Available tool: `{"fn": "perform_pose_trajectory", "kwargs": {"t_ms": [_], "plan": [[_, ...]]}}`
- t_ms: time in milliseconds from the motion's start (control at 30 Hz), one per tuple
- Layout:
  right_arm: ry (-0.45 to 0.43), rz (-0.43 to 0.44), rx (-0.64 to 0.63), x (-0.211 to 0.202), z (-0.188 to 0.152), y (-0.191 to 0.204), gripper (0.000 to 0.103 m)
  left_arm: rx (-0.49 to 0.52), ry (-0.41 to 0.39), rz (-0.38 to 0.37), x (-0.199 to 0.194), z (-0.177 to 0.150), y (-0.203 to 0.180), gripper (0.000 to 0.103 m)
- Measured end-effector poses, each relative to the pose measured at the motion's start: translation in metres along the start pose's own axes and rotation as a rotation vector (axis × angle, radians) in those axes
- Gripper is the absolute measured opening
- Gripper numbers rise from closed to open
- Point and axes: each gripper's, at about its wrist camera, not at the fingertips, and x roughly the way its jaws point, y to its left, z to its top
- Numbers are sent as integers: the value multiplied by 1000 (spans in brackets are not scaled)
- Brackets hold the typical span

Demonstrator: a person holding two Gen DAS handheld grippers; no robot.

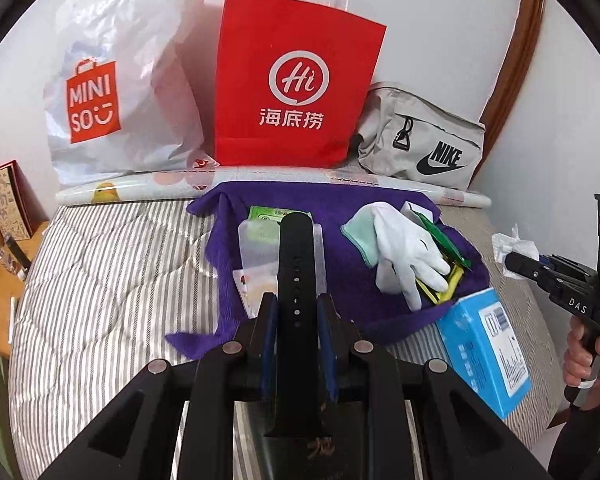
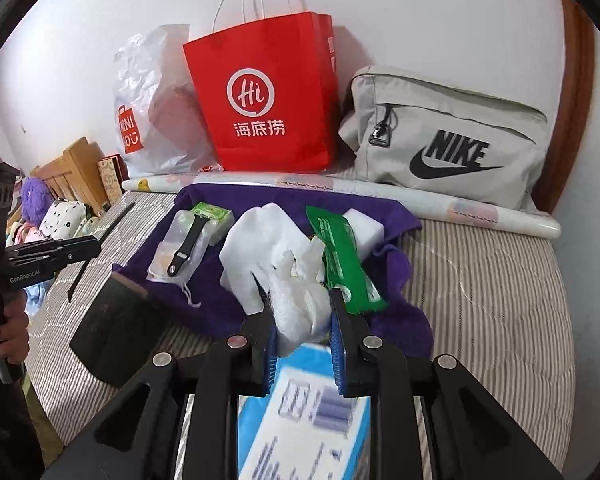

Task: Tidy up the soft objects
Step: 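Carry the tissue and strap onto the purple towel and open both tools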

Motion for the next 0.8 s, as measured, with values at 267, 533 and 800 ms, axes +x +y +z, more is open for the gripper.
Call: {"fn": "perform_pose_trajectory", "kwargs": {"t_ms": [267,533,800], "plan": [[41,32,-35,39,17,10,22,-10,30,-7,28,17,6,19],[101,53,-87,72,31,21,22,-29,80,-28,63,24,7,19],[147,47,-86,100,37,19,22,-14,116,-64,91,36,-4,20]]}}
